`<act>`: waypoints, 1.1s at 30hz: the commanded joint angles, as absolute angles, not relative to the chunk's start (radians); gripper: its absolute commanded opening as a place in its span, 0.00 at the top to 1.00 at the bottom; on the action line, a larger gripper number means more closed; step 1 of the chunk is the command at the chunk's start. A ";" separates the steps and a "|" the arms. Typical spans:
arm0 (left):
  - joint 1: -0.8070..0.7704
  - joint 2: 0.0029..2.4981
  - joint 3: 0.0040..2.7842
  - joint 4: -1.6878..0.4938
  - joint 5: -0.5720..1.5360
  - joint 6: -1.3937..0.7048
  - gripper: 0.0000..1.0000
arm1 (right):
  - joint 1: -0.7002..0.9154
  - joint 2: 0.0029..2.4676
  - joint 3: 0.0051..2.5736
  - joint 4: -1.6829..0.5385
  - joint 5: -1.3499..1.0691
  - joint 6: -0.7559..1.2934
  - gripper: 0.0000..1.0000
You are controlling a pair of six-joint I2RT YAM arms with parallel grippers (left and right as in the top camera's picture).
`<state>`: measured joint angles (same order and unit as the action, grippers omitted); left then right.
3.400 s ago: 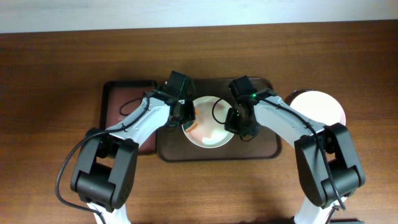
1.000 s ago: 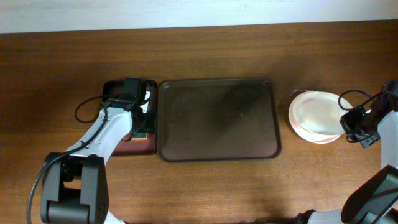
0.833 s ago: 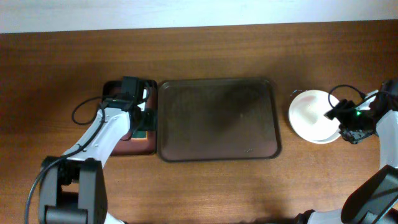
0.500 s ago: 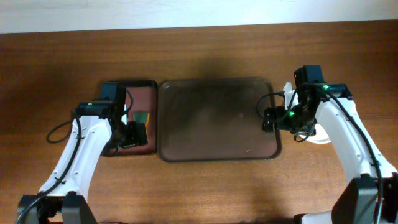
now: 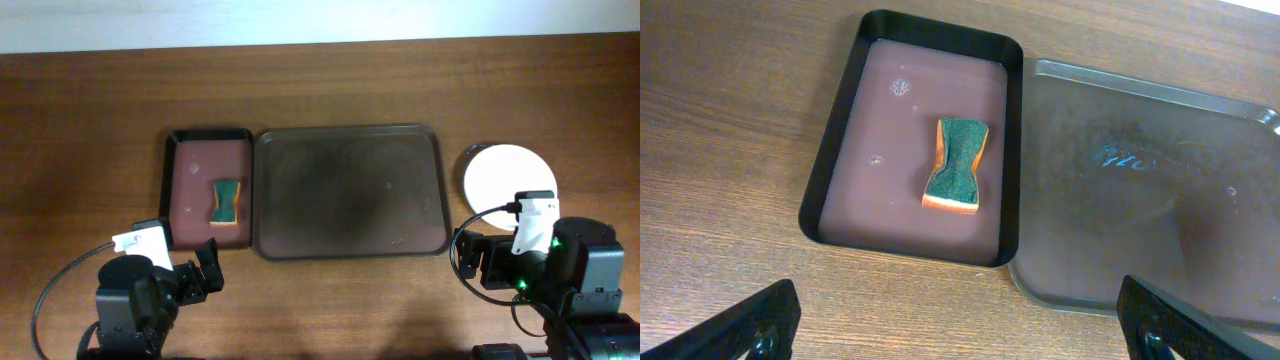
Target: Clean dirty plates on tray and stack at the side
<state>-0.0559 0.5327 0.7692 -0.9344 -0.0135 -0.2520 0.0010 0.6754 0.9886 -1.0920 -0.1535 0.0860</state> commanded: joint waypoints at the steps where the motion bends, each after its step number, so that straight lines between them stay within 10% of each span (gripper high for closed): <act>1: -0.052 0.528 0.765 -0.936 -0.006 -0.257 0.00 | 0.002 0.689 0.981 -1.089 -0.138 0.082 0.01; 6: -0.052 0.528 0.765 -0.936 -0.006 -0.257 0.01 | 0.002 0.663 0.979 -1.071 -0.089 0.033 0.01; 20: -0.052 0.528 0.765 -0.936 -0.006 -0.257 0.01 | 0.064 0.003 0.004 0.215 -0.033 0.011 0.01; 33: -0.052 0.528 0.765 -0.936 -0.006 -0.257 0.01 | 0.064 0.003 0.006 -0.082 0.009 -0.048 0.01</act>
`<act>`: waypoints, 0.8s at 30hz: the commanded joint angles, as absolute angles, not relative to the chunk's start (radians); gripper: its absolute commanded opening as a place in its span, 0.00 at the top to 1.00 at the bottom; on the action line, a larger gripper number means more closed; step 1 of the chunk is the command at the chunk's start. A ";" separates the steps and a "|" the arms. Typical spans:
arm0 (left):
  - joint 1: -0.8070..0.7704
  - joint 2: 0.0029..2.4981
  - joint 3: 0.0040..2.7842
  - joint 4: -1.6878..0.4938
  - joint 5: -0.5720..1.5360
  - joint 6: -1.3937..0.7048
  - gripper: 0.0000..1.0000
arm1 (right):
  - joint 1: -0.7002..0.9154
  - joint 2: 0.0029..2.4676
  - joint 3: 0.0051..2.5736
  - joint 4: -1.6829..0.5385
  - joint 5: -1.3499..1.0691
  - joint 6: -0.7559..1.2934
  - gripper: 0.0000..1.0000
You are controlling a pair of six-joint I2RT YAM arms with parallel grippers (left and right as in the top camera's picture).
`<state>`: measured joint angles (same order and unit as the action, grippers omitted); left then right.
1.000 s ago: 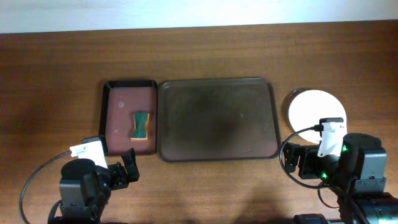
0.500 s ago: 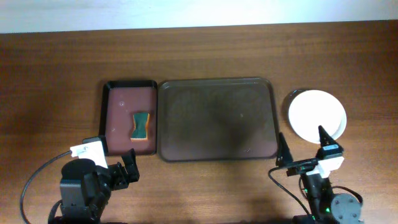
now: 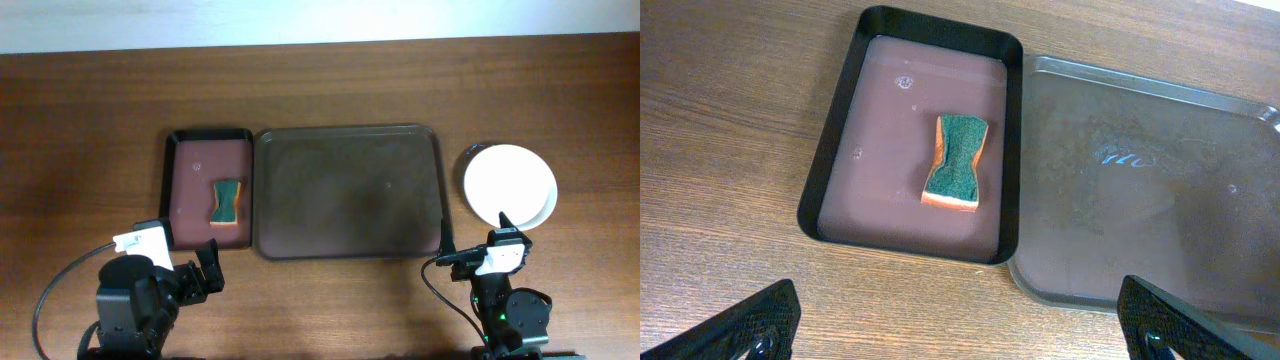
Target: Clean dirty plates on tray and stack at the side
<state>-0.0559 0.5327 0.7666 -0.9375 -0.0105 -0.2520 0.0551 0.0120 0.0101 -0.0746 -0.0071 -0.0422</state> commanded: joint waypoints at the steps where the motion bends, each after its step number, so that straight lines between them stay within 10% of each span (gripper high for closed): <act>1: -0.052 0.528 0.765 -0.936 -0.006 -0.257 0.01 | 0.064 0.003 0.006 -0.082 0.009 -0.048 0.01; 9: -0.052 0.431 0.680 -0.910 -0.098 -0.252 0.01 | 0.064 0.003 0.006 -0.082 0.009 -0.048 0.01; 17: -0.052 0.005 0.009 0.009 -0.030 -0.089 0.00 | 0.064 0.003 0.006 -0.082 0.009 -0.048 0.01; 24: -0.051 0.005 0.008 -0.083 0.005 0.016 0.01 | 0.064 0.003 0.006 -0.082 0.009 -0.048 0.01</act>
